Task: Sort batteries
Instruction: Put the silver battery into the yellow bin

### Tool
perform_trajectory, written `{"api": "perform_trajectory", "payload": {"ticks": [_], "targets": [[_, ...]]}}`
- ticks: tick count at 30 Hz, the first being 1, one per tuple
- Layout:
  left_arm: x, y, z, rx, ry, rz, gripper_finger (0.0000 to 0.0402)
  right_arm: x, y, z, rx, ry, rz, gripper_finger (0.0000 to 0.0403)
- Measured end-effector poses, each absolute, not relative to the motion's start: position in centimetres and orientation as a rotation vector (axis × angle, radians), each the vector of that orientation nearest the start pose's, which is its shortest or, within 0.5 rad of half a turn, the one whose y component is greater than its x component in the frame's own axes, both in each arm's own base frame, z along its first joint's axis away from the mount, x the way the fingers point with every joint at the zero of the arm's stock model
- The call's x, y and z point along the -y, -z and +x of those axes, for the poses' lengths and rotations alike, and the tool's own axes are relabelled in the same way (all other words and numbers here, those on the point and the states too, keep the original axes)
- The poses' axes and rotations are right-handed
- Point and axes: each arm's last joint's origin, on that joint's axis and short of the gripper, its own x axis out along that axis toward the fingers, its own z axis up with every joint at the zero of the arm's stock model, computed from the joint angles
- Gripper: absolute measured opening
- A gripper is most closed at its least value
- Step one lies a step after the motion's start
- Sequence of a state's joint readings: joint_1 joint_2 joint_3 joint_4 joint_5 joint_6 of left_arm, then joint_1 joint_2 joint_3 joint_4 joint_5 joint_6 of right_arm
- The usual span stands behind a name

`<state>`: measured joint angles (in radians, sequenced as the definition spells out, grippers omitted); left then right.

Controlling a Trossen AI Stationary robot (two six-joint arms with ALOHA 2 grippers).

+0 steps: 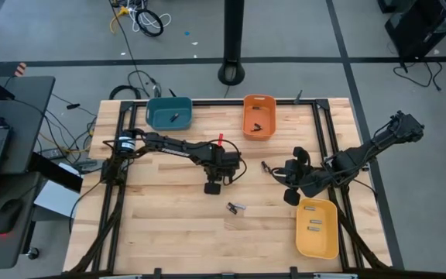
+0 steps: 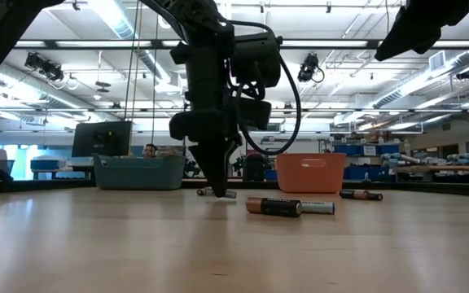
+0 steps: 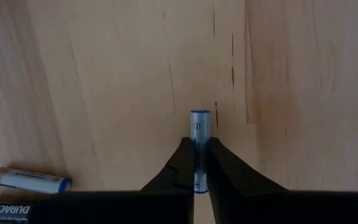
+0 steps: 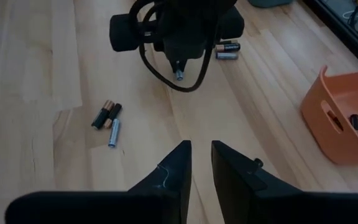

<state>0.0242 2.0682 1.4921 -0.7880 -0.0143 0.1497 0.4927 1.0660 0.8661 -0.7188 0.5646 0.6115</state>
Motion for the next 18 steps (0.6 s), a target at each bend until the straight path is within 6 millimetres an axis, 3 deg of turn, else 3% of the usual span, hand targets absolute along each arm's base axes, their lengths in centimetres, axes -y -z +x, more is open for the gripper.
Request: {"api": "perform_trajectory", "payload": {"ticks": [6, 18], "targets": [[-1.0, -15.8, 40.4, -1.356, 0.071, 0.121, 0.0025, -8.0, -26.5, 18.2, -0.745, 0.32, 0.127, 0.0073], [-1.1, -15.8, 41.1, -1.272, 0.097, 0.106, 0.0023, -8.4, -20.1, 18.9, -0.607, 0.284, 0.202, 0.0071]]}}
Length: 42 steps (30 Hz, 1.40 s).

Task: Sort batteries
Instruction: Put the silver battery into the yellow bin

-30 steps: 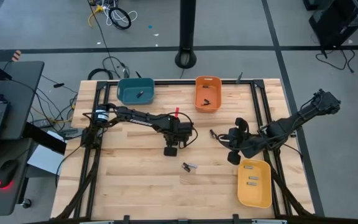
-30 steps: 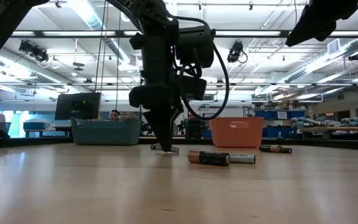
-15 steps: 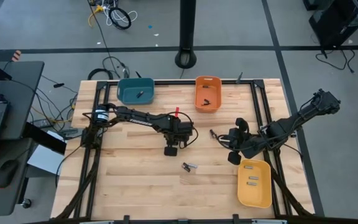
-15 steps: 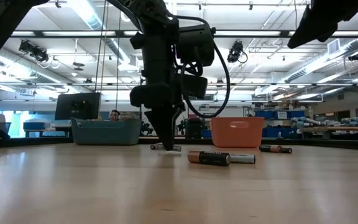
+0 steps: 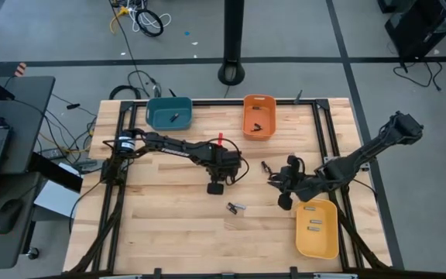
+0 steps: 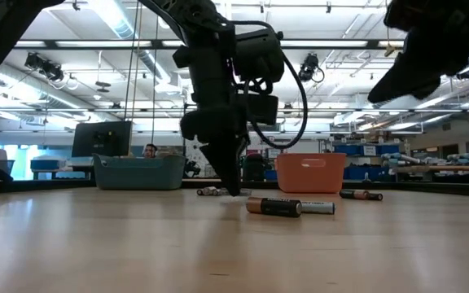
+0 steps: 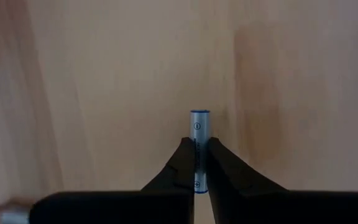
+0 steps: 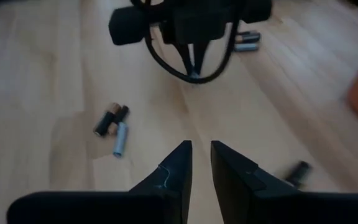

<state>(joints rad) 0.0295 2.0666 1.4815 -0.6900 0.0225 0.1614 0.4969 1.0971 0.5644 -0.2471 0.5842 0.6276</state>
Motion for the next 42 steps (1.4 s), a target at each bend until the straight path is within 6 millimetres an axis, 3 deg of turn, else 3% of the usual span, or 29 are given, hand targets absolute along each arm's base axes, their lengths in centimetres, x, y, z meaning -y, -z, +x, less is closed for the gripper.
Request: {"api": "perform_trajectory", "payload": {"ticks": [9, 18, 28, 34, 42], "targets": [[-2.1, -16.1, 41.8, -1.17, 0.186, 0.03, 0.0023, -7.5, -15.6, 19.3, -0.356, 0.244, 0.325, 0.0079], [-2.2, -16.5, 42.6, -1.069, 0.258, -0.019, 0.0023, -6.4, -13.4, 22.1, -0.411, 0.304, 0.358, 0.013], [-2.0, -16.8, 42.9, -1.012, 0.327, -0.063, 0.0023, -7.4, -13.3, 25.7, -0.479, 0.166, 0.023, 0.0188], [-2.0, -16.9, 43.0, -0.992, 0.364, -0.109, 0.0023, -8.5, -12.6, 27.3, -0.54, 0.088, -0.175, 0.0188], [-1.9, -17.0, 43.1, -0.974, 0.41, -0.145, 0.0023, -9.3, -12.0, 28.0, -0.604, 0.14, -0.436, 0.018]]}}
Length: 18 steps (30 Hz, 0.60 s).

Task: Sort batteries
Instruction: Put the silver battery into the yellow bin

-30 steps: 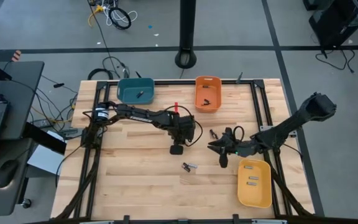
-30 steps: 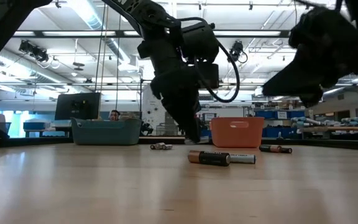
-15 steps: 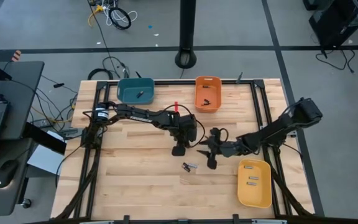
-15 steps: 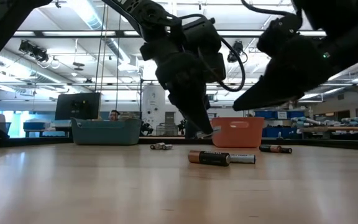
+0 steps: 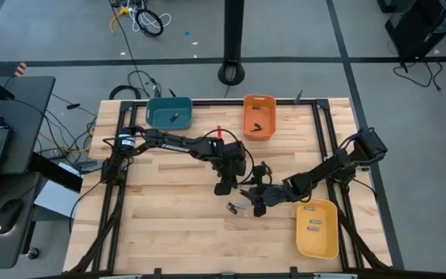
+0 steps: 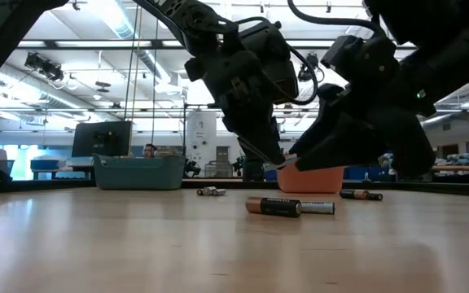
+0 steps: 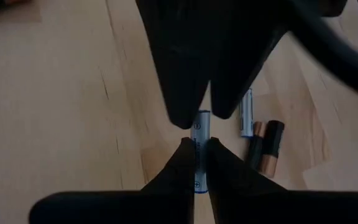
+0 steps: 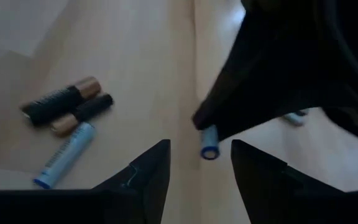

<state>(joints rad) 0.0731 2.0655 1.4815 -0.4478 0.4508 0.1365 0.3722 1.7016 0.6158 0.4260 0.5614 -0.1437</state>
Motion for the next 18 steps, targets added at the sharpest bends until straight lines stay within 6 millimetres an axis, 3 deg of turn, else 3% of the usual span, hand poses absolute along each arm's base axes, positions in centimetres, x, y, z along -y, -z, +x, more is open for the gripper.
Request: {"api": "perform_trajectory", "payload": {"ticks": [7, 18], "targets": [[-1.81, -17.15, 43.15, -0.956, 0.447, -0.18, 0.0023, -9.43, -12.22, 28.11, -0.6, 0.142, -0.502, 0.0158], [-2.37, -17.32, 43.26, -0.931, 0.466, -0.23, 0.0023, -9.49, -12.35, 28.18, -0.59, 0.131, -0.535, 0.0077]]}}
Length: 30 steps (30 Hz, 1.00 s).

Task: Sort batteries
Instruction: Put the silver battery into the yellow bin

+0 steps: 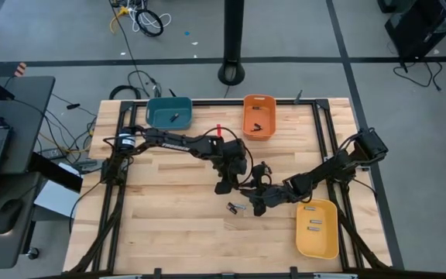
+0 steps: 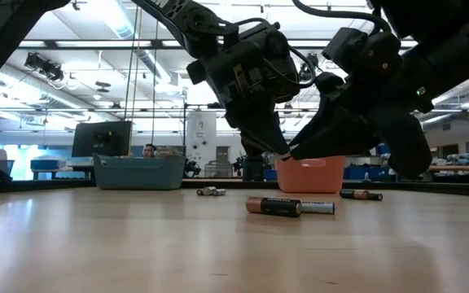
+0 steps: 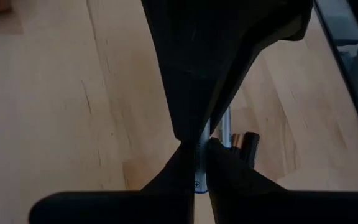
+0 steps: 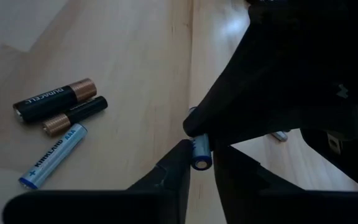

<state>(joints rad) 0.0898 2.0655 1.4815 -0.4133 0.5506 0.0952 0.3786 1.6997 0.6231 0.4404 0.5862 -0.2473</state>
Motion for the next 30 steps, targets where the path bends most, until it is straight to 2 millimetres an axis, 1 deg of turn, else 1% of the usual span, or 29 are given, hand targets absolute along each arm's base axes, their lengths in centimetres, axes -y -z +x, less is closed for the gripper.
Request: {"api": "perform_trajectory", "payload": {"ticks": [5, 14, 26, 30], "targets": [[-2.52, -17.33, 43.25, -0.929, 0.468, -0.236, 0.0023, -9.49, -12.34, 28.16, -0.591, 0.129, -0.536, 0.0059], [-2.48, -17.36, 43.25, -0.925, 0.483, -0.245, 0.0027, -9.5, -12.39, 28.16, -0.589, 0.131, -0.533, 0.0055], [-2.51, -17.36, 43.28, -0.924, 0.475, -0.239, 0.0084, -9.52, -12.38, 28.13, -0.589, 0.135, -0.521, 0.0053], [-2.48, -17.85, 43.52, -0.911, 0.476, -0.23, 0.0107, -9.57, -12.97, 27.8, -0.59, 0.139, -0.509, 0.0053]]}}
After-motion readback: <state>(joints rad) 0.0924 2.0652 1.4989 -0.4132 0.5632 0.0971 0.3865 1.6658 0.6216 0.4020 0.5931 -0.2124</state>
